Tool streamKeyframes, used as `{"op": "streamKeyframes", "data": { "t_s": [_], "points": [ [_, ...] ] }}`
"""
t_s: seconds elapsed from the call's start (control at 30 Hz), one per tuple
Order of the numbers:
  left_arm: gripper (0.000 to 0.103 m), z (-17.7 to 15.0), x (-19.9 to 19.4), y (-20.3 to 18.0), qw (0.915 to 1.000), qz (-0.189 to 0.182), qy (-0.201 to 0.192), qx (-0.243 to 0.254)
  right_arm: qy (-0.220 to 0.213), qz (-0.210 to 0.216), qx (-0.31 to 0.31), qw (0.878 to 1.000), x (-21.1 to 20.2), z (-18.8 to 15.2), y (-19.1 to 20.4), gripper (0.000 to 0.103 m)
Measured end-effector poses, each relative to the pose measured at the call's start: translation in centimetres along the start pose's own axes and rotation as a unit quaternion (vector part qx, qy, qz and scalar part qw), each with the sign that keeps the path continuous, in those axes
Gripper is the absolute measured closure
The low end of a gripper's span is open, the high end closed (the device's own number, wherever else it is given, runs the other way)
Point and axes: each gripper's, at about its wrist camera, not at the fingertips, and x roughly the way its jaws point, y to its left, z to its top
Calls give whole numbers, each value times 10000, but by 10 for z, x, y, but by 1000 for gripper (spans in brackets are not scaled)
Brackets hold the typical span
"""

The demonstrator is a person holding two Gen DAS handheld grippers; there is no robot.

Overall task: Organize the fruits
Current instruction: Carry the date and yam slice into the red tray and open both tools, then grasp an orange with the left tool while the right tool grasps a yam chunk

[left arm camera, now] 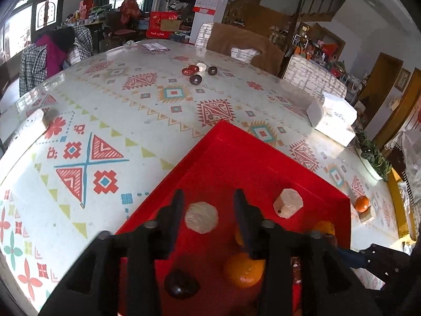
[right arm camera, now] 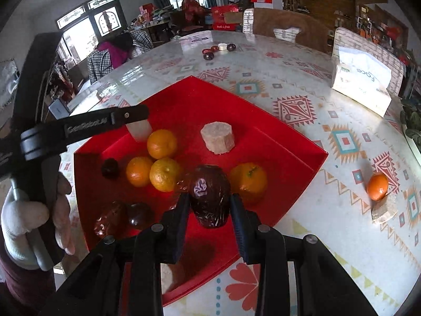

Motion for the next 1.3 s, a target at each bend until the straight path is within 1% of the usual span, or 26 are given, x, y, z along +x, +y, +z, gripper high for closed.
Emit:
{"op": "streamKeyframes", "data": {
  "t_s": [0.03,0.1,0.17,0.27,0.33,0.4,0.5,0.57,0.67,0.73,0.83,0.9,0.97,1.07,1.2,1.3],
  "points": [
    [52,-1,-3,1,10000,-7,-39,-28,-5,25,39,10000,0,1,-1,68],
    [50,-3,-11,1,9999,-30,-123,-63,-23,118,147,9998,0,2,-4,66],
    [44,-5,-21,2,9997,-61,-203,-111,-56,171,200,9996,-2,2,-6,65],
    [41,-10,-38,0,9991,-122,-367,-195,-174,233,210,9994,-13,-2,-6,63],
    [39,-14,-50,-4,9985,-180,-459,-239,-286,265,204,9990,-25,-5,-7,58],
    [37,-17,-61,-12,9979,-270,-539,-237,-456,286,235,9983,-40,-9,-11,49],
    [35,-21,-76,-31,9970,-443,-626,-113,-646,237,349,9970,-58,-14,-22,42],
    [34,-24,-84,-46,9962,-573,-660,18,-787,155,474,9957,-72,-20,-35,41],
    [30,-31,-96,-73,9938,-778,-725,309,-955,-95,713,9928,-93,-30,-63,37],
    [28,-35,-100,-86,9925,-869,-744,424,-1035,-235,991,9894,-109,-40,-87,37],
    [27,-43,-99,-103,9907,-1012,-714,555,-1127,-445,1436,9822,-128,-55,-125,37],
    [27,-48,-94,-114,9904,-1072,-611,623,-1122,-615,1618,9785,-134,-63,-144,37],
    [27,-52,-86,-124,9902,-1101,-476,711,-1040,-709,1764,9762,-135,-68,-160,37],
    [27,-58,-81,-132,9897,-1103,-389,824,-958,-768,1862,9748,-126,-68,-176,37],
    [27,-64,-78,-137,9893,-1102,-321,901,-820,-820,1778,9772,-106,-58,-185,37],
    [27,-65,-75,-138,9896,-1051,-262,949,-722,-857,1577,9811,-84,-46,-184,37]
  ]
}}
